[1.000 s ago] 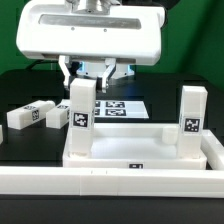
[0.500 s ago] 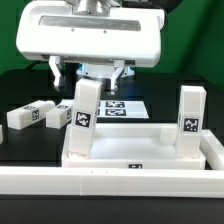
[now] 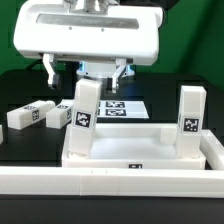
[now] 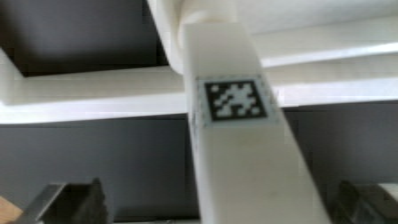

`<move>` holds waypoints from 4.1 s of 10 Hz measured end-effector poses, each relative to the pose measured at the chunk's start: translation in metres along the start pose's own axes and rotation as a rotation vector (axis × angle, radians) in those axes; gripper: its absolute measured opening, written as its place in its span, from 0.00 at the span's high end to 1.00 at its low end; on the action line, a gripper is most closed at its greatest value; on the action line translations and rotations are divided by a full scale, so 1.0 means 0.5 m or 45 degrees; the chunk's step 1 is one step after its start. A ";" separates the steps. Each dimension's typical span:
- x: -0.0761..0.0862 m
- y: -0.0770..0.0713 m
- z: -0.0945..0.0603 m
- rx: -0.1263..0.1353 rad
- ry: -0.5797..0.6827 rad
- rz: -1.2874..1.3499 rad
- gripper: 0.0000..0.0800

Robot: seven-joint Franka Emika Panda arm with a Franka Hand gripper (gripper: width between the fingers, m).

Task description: Assemble desk

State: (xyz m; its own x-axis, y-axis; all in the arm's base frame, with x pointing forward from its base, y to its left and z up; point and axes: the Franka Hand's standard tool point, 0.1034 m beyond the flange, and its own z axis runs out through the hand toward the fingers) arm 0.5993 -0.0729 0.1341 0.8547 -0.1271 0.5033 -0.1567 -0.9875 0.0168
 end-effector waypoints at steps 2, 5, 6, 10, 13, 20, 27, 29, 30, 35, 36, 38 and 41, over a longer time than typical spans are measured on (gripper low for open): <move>0.002 -0.001 -0.001 0.005 -0.011 0.001 0.19; -0.016 -0.005 0.011 0.019 -0.082 0.003 0.19; -0.019 -0.011 0.015 0.048 -0.181 0.009 0.19; -0.017 -0.034 0.019 0.157 -0.570 0.020 0.19; 0.006 -0.026 0.034 0.171 -0.637 0.010 0.19; 0.009 -0.016 0.038 0.163 -0.619 0.007 0.62; 0.014 -0.014 0.038 0.112 -0.609 0.274 0.64; 0.012 -0.013 0.038 0.059 -0.600 0.513 0.64; 0.010 -0.015 0.037 0.037 -0.602 0.639 0.64; 0.005 -0.029 0.036 -0.090 -0.623 1.262 0.64; 0.005 -0.029 0.036 -0.100 -0.625 1.327 0.64; 0.005 -0.033 0.036 -0.110 -0.627 1.364 0.64; 0.005 -0.034 0.037 -0.077 -0.638 1.216 0.32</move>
Offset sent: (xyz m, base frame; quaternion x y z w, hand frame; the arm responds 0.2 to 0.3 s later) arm 0.0000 0.0000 0.0000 0.0000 0.0000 0.0000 1.0000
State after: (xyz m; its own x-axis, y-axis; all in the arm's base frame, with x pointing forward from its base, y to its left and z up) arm 0.6130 -0.0579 0.1191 0.4695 -0.8794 -0.0792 -0.8781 -0.4557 -0.1457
